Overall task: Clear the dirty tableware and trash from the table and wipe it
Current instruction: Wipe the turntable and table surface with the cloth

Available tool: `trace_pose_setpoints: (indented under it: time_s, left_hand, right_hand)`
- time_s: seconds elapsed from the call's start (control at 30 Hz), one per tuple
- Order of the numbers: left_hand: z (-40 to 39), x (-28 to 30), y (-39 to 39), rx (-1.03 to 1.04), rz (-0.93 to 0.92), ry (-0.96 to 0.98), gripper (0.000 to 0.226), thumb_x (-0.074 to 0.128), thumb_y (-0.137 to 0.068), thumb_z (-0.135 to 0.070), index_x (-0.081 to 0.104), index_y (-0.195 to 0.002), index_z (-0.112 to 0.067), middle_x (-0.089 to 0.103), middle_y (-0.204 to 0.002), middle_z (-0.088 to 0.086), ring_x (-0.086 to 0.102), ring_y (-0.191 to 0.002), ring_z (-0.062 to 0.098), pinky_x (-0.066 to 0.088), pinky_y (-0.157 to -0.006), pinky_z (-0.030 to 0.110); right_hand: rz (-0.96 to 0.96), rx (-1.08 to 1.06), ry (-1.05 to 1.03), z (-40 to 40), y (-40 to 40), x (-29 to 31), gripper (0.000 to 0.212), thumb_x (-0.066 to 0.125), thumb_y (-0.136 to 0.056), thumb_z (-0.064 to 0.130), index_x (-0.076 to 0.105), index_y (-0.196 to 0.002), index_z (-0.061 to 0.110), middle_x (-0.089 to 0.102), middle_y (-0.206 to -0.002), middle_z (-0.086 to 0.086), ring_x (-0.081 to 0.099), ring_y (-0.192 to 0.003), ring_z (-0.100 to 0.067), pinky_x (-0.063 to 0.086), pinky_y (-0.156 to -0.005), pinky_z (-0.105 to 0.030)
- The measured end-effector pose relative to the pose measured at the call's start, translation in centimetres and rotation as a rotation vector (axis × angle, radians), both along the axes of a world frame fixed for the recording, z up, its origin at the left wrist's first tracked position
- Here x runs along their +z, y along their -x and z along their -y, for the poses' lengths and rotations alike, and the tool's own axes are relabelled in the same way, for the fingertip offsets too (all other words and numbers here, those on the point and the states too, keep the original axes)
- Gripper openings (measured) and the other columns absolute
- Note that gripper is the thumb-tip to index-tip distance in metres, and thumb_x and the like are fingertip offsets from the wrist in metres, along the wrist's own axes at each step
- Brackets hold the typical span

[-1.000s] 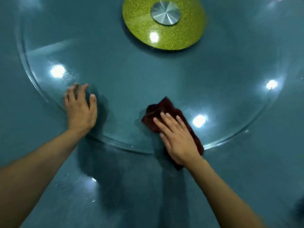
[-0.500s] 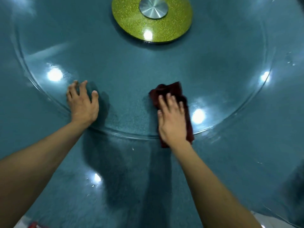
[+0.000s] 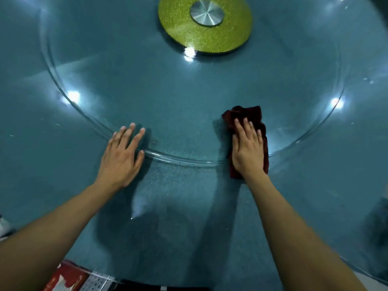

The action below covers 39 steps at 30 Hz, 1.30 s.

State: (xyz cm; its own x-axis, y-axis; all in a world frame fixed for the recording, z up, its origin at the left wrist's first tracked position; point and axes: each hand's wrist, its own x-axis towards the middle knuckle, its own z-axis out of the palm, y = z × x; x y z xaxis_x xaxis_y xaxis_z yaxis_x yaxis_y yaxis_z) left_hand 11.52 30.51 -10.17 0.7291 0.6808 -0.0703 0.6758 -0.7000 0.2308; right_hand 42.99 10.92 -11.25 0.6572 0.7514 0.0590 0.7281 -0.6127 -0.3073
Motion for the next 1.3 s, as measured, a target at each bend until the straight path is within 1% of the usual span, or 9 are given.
trace_pose_setpoints:
  time_s: [0.1, 0.23, 0.33, 0.57, 0.67, 0.9, 1.03, 1.2, 1.3]
  left_hand:
    - [-0.6, 0.6, 0.1, 0.003, -0.009, 0.005, 0.064, 0.031, -0.098, -0.047, 0.036, -0.155, -0.021, 0.033, -0.163, 0.012, 0.029, -0.149, 0.037, 0.023, -0.123, 0.05]
    - [-1.0, 1.4, -0.5, 0.08, -0.025, -0.002, 0.064, 0.031, -0.098, -0.051, 0.041, -0.151, -0.018, 0.035, -0.161, 0.014, 0.032, -0.147, 0.038, 0.025, -0.122, 0.051]
    - [-0.9, 1.6, -1.0, 0.13, -0.076, 0.007, 0.065, 0.037, -0.102, -0.051, 0.033, -0.155, -0.015, 0.027, -0.164, 0.016, 0.025, -0.15, 0.038, 0.021, -0.123, 0.051]
    - [-1.3, 0.5, -0.1, 0.132, -0.134, 0.039, 0.081, 0.021, -0.101, -0.063, 0.004, -0.163, -0.015, -0.001, -0.17, 0.011, 0.0, -0.157, 0.03, 0.004, -0.127, 0.044]
    - [-1.6, 0.5, -0.1, 0.131, -0.139, 0.058, 0.082, 0.021, -0.1, -0.063, 0.001, -0.163, -0.015, -0.005, -0.17, 0.01, -0.003, -0.157, 0.029, 0.003, -0.127, 0.044]
    - [-2.7, 1.2, 0.4, 0.14, -0.149, 0.106, 0.085, 0.017, -0.097, -0.069, -0.001, -0.163, -0.019, -0.009, -0.17, 0.005, -0.006, -0.157, 0.026, 0.002, -0.127, 0.042]
    - [-3.8, 1.5, 1.6, 0.182, -0.115, 0.113, 0.08, 0.031, -0.096, -0.069, 0.01, -0.163, -0.029, -0.004, -0.171, 0.003, 0.002, -0.157, 0.029, 0.007, -0.127, 0.044]
    - [-4.5, 0.6, 4.2, 0.228, -0.042, 0.195, 0.082, 0.051, -0.1, -0.042, 0.004, -0.163, -0.019, -0.008, -0.17, 0.006, 0.01, -0.156, 0.031, 0.013, -0.127, 0.044]
    - [-5.2, 0.8, 4.4, 0.189, -0.053, 0.176, 0.082, 0.053, -0.098, -0.032, 0.005, -0.163, -0.018, -0.003, -0.171, 0.006, 0.013, -0.155, 0.031, 0.012, -0.127, 0.043]
  right_hand:
    - [-0.085, -0.013, -0.074, 0.3, -1.8, 1.0, 0.047, 0.035, -0.104, 0.029, 0.048, -0.147, 0.019, 0.043, -0.156, -0.005, 0.035, -0.146, -0.022, 0.019, -0.123, -0.039]
    - [-0.08, -0.12, -0.339, 0.5, -2.5, 2.8, 0.035, 0.038, -0.105, 0.023, 0.057, -0.132, 0.011, 0.065, -0.125, -0.013, 0.059, -0.11, -0.035, 0.046, -0.096, -0.046]
    - [-0.037, -0.223, -0.408, 0.2, -4.9, 4.2, 0.035, 0.035, -0.106, 0.025, 0.055, -0.129, 0.007, 0.065, -0.113, -0.021, 0.06, -0.099, -0.039, 0.045, -0.086, -0.046]
    - [-0.066, -0.081, -0.174, -2.2, -10.7, 1.6, 0.048, 0.032, -0.104, 0.029, 0.049, -0.143, 0.007, 0.052, -0.143, -0.02, 0.047, -0.133, -0.038, 0.032, -0.115, -0.05]
    - [-0.066, 0.11, -0.042, -3.9, -6.3, -0.1, 0.05, 0.034, -0.104, 0.031, 0.043, -0.151, 0.016, 0.036, -0.159, -0.013, 0.028, -0.149, -0.029, 0.012, -0.125, -0.045]
    - [-0.025, 0.465, -0.014, -5.5, 7.3, 0.1, 0.057, 0.042, -0.103, 0.045, 0.035, -0.155, 0.023, 0.027, -0.164, -0.004, 0.021, -0.152, -0.02, 0.012, -0.126, -0.041]
    - [0.051, 0.292, 0.031, -3.6, 6.4, 0.4, 0.073, 0.045, -0.095, 0.059, 0.022, -0.159, 0.03, 0.017, -0.167, -0.002, 0.011, -0.155, -0.019, 0.008, -0.126, -0.044]
    - [-0.001, 0.163, 0.041, -5.3, 7.7, -0.1, 0.063, 0.029, -0.097, 0.041, 0.028, -0.158, 0.024, 0.021, -0.166, -0.007, 0.017, -0.153, -0.025, 0.01, -0.125, -0.046]
    - [0.003, 0.286, -0.003, -8.7, 10.8, -0.2, 0.063, 0.033, -0.094, 0.035, 0.035, -0.155, 0.02, 0.027, -0.164, -0.008, 0.022, -0.152, -0.025, 0.013, -0.125, -0.046]
